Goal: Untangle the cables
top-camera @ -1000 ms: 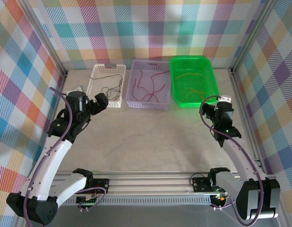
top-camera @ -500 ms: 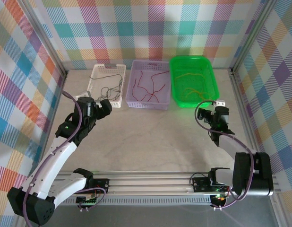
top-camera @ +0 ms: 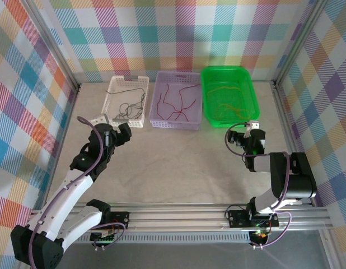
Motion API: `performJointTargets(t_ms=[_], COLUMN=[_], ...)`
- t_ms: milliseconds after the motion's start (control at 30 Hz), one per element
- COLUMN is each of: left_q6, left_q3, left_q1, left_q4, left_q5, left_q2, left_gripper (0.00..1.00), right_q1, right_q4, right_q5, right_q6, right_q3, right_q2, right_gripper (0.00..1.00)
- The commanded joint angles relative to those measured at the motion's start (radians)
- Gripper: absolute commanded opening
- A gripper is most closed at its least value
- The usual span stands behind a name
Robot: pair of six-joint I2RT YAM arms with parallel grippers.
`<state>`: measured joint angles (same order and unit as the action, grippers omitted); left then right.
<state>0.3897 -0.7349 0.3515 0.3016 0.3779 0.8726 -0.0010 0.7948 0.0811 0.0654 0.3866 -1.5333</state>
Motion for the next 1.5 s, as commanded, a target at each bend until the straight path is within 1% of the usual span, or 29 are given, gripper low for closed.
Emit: performJointTargets(t_ms=[0,33,200,267,333,433,500,567,633,767,900,1033,1133,1167,1200,1267,1367,1400,1433,1467], left_q6=[-0.051,-0.079,-0.249,-0.247,-0.242,-0.312,-0.324,-0.343,-0.359,-0.376,-0.34,-0.359,-0.343,-0.314,-0.31,-0.311,-0.349,-0.359,-0.361,-0.367], left_q3=[0.032,0.048,0.172,0.199,0.219,0.274,0.298,0.313,0.334,0.364,0.382,0.367,0.352,0.35,0.345,0.351,0.327,0.331,0.349,0.346], left_q1=[0.009,0.009,0.004,-0.007,-0.028,-0.053,-0.084,-0.113,-0.143,-0.205,-0.25,-0.254,-0.261,-0.269,-0.277,-0.278,-0.278,-0.277,-0.278,-0.278], left_q4=[-0.098,-0.116,-0.253,-0.273,-0.299,-0.406,-0.452,-0.493,-0.562,-0.689,-0.81,-0.899,-0.979,-0.999,-1.017,-1.075,-1.074,-1.096,-1.171,-1.158], left_q5=[0.026,0.036,0.133,0.157,0.157,0.172,0.181,0.145,0.134,0.071,0.024,-0.025,-0.005,-0.005,-0.027,-0.025,-0.107,-0.133,-0.136,-0.15], left_q2=[-0.009,-0.008,-0.022,-0.008,0.007,0.028,0.055,0.085,0.121,0.207,0.299,0.41,0.489,0.509,0.536,0.589,0.627,0.648,0.69,0.686], left_gripper=[1.0,1.0,1.0,1.0,1.0,1.0,1.0,1.0,1.0,1.0,1.0,1.0,1.0,1.0,1.0,1.0,1.0,1.0,1.0,1.0], right_q1=[0.01,0.022,0.03,0.036,0.035,0.035,0.036,0.035,0.035,0.036,0.036,0.036,0.036,0.036,0.036,0.035,0.036,0.036,0.036,0.036], right_q4=[0.089,0.091,0.082,0.087,0.085,0.085,0.084,0.085,0.086,0.084,0.084,0.083,0.084,0.084,0.084,0.084,0.083,0.084,0.084,0.084], right_q5=[0.019,0.063,0.08,0.09,0.09,0.09,0.09,0.09,0.089,0.089,0.09,0.09,0.089,0.089,0.089,0.089,0.089,0.09,0.09,0.09], right_q6=[-0.015,-0.012,-0.015,-0.017,-0.017,-0.018,-0.018,-0.017,-0.017,-0.018,-0.017,-0.018,-0.016,-0.016,-0.017,-0.018,-0.018,-0.018,-0.018,-0.018], right_q3=[-0.009,-0.005,-0.003,-0.005,-0.003,-0.003,-0.003,-0.003,-0.003,-0.003,-0.003,-0.003,-0.003,-0.003,-0.003,-0.003,-0.003,-0.003,-0.003,-0.003], right_q2=[0.005,-0.001,0.001,0.001,0.001,0.002,0.001,0.003,0.002,0.002,0.001,0.001,0.001,0.001,0.001,0.001,0.001,0.001,0.002,0.001], right_gripper=[1.0,1.0,1.0,1.0,1.0,1.0,1.0,1.0,1.0,1.0,1.0,1.0,1.0,1.0,1.0,1.0,1.0,1.0,1.0,1.0])
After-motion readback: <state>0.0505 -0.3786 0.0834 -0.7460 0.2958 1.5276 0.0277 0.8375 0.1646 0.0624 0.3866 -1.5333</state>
